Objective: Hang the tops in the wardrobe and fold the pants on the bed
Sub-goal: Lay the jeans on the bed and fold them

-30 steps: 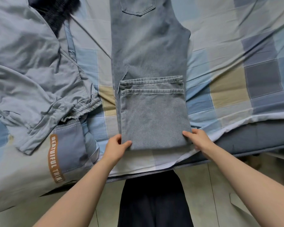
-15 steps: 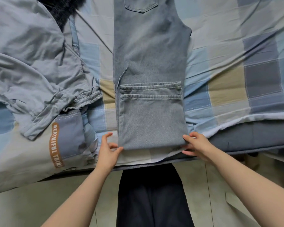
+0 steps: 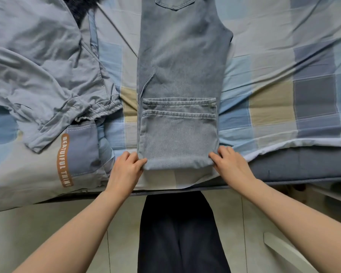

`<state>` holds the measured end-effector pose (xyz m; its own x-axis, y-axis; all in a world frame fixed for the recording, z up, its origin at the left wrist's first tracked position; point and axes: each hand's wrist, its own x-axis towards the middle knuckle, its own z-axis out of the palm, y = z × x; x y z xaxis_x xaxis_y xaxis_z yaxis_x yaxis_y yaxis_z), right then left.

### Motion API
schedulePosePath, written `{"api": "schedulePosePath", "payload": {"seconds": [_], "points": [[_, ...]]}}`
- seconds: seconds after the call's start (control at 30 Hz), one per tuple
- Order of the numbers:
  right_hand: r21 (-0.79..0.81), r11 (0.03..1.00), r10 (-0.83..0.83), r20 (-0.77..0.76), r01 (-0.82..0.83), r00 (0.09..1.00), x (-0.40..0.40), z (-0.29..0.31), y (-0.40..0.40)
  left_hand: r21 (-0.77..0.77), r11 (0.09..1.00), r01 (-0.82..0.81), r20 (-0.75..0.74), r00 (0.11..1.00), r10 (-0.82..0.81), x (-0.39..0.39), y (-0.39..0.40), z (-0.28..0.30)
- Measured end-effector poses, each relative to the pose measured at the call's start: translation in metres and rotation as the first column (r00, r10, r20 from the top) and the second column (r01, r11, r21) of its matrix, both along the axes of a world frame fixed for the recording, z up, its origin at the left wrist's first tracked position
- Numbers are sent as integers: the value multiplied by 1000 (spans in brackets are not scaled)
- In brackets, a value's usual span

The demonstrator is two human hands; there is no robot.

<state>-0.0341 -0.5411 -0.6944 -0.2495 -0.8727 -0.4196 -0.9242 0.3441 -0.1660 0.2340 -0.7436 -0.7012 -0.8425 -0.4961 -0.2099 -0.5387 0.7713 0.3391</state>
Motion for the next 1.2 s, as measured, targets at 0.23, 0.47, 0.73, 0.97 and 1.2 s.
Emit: {"api": "schedulePosePath", "payload": {"seconds": [0.23,0.47,0.73,0.97,1.2], "points": [[-117,980,185,228,-162,956,-13,28,35,258,935,243,-65,970,-234,6,11,25],[329,877,115,565,-351,817,-38,92,53,814,565,-132,430,792,-434,-14,19,70],[313,939,-325,675,142,662,-123,114,-45,902,246,-354,383,921,-78,-82,-94,103],[429,469,-628,777,772,-50,-192,51,-163,892,69,-446,324,740,590,-170,-193,50],[573,204,-850,505,794,-147,-135,-36,-135,744,90,-662,476,619,625,-135,-106,-42]]}}
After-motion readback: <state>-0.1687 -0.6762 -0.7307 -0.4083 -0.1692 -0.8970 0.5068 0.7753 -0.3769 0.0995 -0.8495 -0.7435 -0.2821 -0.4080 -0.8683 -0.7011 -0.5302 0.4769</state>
